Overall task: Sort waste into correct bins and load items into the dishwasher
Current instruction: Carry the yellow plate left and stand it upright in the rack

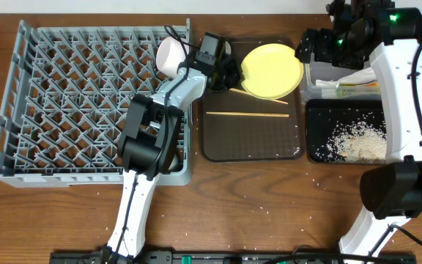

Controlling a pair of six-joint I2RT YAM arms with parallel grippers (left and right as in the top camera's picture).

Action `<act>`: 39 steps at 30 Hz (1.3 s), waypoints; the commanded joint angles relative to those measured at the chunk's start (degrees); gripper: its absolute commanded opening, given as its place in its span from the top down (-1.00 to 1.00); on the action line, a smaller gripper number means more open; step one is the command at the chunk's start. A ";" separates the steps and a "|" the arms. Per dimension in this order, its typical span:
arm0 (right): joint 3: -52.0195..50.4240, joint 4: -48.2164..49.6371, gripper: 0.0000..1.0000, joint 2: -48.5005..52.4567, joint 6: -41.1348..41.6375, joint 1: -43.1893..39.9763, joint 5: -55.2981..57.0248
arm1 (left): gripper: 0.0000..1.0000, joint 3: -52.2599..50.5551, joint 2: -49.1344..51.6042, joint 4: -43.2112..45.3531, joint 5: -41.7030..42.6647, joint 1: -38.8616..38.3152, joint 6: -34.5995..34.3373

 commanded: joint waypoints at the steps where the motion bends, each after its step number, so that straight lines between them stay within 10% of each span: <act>1: 0.28 0.02 -0.99 -0.15 -0.68 0.52 -0.09 | 0.85 -0.72 -0.31 0.46 3.30 1.22 -0.72; 26: 0.28 0.02 -0.98 -0.15 -0.68 0.52 -0.09 | 0.86 -0.72 -29.14 -17.70 -0.83 17.00 14.58; 39: 0.28 0.02 -0.98 -0.15 -0.68 0.52 -0.09 | 0.85 -0.74 -37.07 -34.51 -22.88 28.35 26.99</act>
